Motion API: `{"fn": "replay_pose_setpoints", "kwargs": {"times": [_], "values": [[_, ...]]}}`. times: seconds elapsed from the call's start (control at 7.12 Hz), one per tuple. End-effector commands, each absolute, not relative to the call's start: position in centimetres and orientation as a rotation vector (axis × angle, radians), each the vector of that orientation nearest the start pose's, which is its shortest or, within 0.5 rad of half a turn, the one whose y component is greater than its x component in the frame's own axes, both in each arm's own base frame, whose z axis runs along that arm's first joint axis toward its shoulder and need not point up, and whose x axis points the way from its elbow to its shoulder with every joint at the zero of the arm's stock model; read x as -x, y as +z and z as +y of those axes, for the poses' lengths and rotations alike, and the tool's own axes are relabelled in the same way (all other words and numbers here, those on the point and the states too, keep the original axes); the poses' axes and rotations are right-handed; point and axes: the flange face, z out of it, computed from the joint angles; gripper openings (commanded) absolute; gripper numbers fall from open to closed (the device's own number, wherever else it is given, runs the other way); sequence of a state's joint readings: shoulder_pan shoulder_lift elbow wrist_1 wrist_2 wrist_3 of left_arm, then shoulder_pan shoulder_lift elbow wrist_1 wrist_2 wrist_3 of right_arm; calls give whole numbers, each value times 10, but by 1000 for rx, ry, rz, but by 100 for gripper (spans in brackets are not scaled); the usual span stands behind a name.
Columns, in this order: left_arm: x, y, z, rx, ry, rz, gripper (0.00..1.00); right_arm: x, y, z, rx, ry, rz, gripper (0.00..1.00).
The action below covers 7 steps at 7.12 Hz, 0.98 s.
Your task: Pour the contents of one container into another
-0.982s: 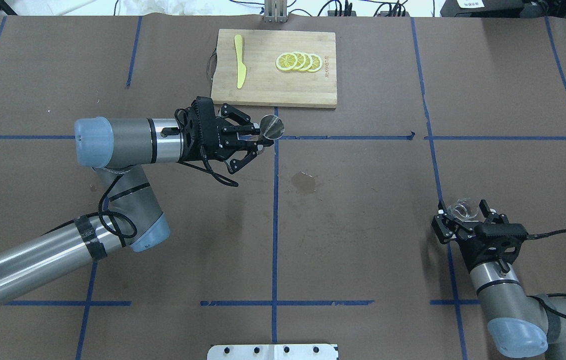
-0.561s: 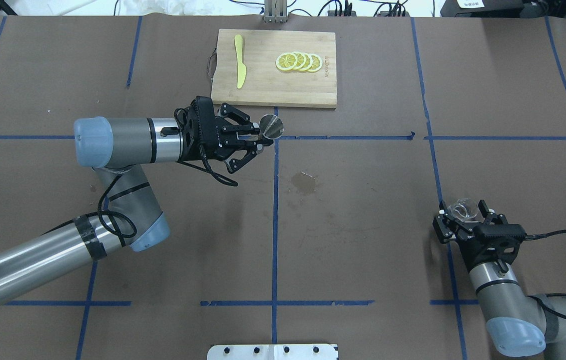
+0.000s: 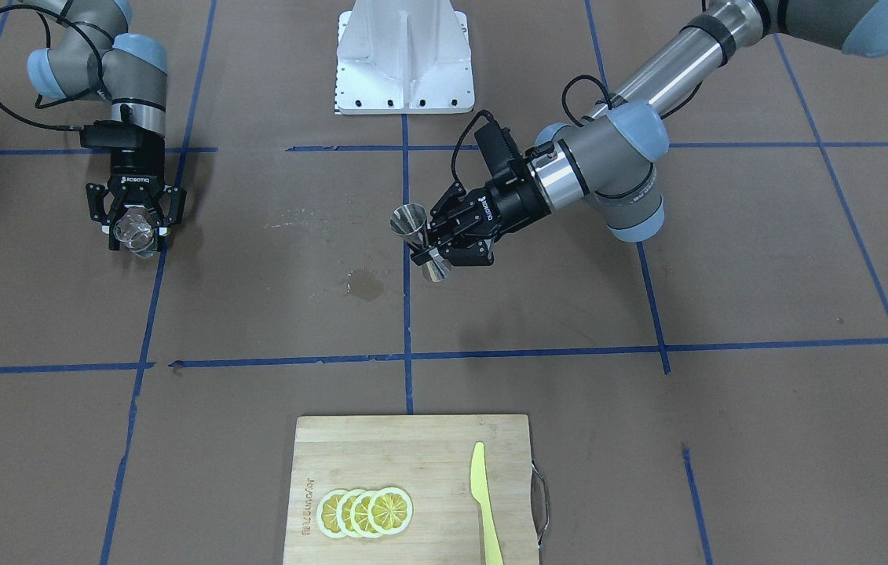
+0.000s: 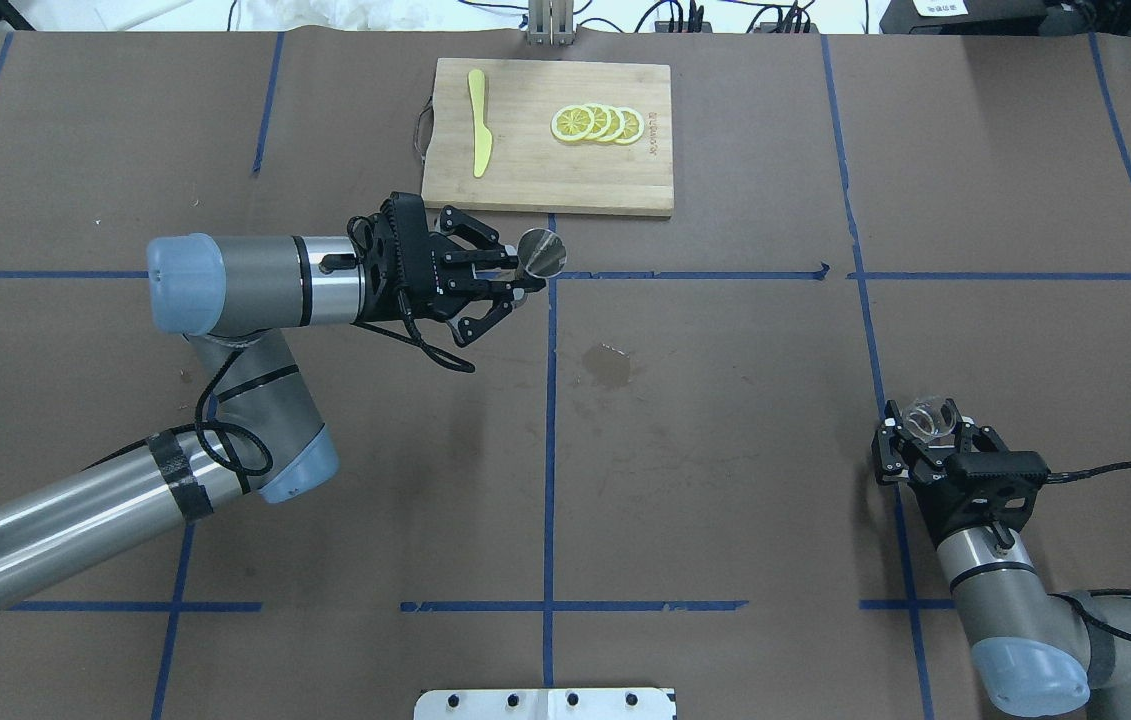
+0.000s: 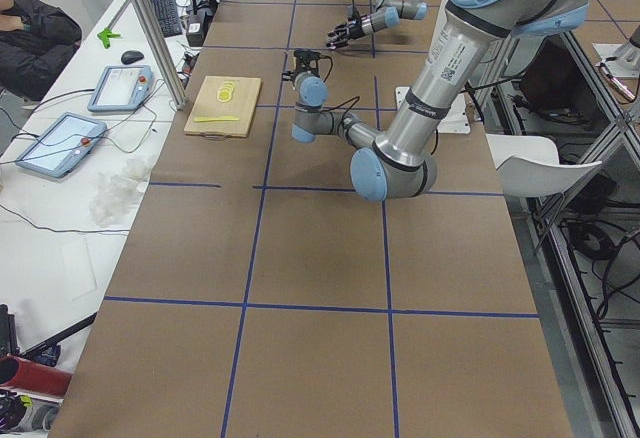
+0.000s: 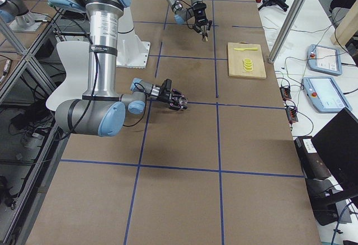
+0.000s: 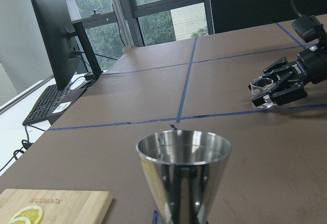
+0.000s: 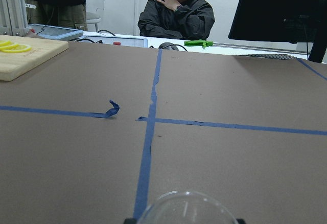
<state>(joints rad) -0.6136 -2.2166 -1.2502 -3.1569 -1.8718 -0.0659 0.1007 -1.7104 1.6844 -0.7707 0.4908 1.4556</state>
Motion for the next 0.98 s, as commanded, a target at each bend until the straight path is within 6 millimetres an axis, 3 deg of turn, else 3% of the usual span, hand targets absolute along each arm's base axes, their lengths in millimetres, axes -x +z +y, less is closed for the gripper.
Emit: {"fn": "replay_pose_setpoints", "kwargs": {"times": [0.0,0.14,0.28,0.42,0.56,0.84], "values": [[-499,251,-479,-1627,876,1157,0,413,557,-264,-1091,404,-582,57],[-499,251,-479,-1628,873,1155,0,413,557,-263,-1090,409,-592,28],[-499,251,-479,-1630,873,1156,0,413,556,-263,-1089,412,-596,6],[-499,250,-479,-1631,873,1157,0,412,557,-263,-1092,412,-593,0],[-499,250,-479,-1631,873,1157,0,412,554,-263,-1091,413,-598,0],[-498,249,-478,-1635,871,1157,0,405,530,-264,-1090,416,-625,0]]}}
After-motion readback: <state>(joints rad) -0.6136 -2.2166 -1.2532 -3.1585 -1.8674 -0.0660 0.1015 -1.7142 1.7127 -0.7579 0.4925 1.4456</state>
